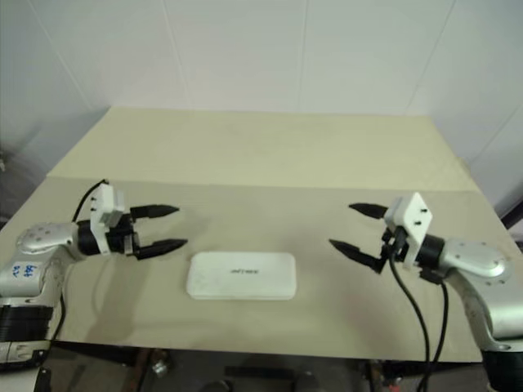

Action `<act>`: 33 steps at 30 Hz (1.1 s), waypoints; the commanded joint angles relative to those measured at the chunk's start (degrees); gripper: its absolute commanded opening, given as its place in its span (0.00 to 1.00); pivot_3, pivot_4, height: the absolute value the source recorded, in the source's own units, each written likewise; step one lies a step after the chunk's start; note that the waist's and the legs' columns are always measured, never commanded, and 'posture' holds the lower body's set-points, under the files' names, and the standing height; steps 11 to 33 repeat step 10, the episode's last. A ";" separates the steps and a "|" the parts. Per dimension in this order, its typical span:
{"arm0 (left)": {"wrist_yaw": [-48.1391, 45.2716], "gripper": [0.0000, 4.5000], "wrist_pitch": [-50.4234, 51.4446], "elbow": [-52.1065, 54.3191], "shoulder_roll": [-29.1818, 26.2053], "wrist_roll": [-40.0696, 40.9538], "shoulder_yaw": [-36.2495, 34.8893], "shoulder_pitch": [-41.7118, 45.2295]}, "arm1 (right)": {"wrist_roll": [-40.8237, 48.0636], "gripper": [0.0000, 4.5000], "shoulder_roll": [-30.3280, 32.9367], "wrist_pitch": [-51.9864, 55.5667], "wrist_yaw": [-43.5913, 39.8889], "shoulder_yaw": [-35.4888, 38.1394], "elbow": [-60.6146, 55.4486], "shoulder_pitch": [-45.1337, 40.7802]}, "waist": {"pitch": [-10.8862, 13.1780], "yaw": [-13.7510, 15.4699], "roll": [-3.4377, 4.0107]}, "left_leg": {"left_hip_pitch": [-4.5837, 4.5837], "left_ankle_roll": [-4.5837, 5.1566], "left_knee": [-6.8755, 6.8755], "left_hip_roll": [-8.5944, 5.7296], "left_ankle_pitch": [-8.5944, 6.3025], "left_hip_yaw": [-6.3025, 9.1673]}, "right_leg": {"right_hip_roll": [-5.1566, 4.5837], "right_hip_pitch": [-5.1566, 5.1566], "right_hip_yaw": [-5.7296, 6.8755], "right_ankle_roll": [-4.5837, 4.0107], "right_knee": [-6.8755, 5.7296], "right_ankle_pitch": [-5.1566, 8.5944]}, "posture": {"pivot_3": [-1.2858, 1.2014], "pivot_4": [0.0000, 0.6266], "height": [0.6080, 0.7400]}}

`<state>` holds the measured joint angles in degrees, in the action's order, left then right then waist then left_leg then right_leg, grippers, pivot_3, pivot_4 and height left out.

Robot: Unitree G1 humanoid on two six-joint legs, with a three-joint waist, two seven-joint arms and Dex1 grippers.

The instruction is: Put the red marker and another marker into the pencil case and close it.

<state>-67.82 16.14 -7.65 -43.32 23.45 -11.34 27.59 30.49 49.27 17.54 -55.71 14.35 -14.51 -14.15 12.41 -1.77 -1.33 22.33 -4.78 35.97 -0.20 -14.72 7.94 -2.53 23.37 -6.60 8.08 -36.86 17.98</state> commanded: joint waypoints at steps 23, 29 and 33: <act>0.07 1.00 -3.00 -2.65 -1.41 0.89 -0.73 2.84 | 0.51 1.00 1.66 0.91 -1.28 1.65 -2.31 -0.79 | 0.00 -0.01 0.00 | 0.00 0.00 0.00 0.01 0.00 -0.02 | 0.00 0.00 -0.01 -0.01 0.00 -0.01 | 0.52 0.24 1.00; 0.07 1.00 -3.00 -2.65 -1.41 0.89 -0.73 2.84 | 0.51 1.00 1.66 0.91 -1.28 1.65 -2.31 -0.79 | 0.00 -0.01 0.00 | 0.00 0.00 0.00 0.01 0.00 -0.02 | 0.00 0.00 -0.01 -0.01 0.00 -0.01 | 0.52 0.24 1.00; 0.07 1.00 -3.00 -2.65 -1.41 0.89 -0.73 2.84 | 0.51 1.00 1.66 0.91 -1.28 1.65 -2.31 -0.79 | 0.00 -0.01 0.00 | 0.00 0.00 0.00 0.01 0.00 -0.02 | 0.00 0.00 -0.01 -0.01 0.00 -0.01 | 0.52 0.24 1.00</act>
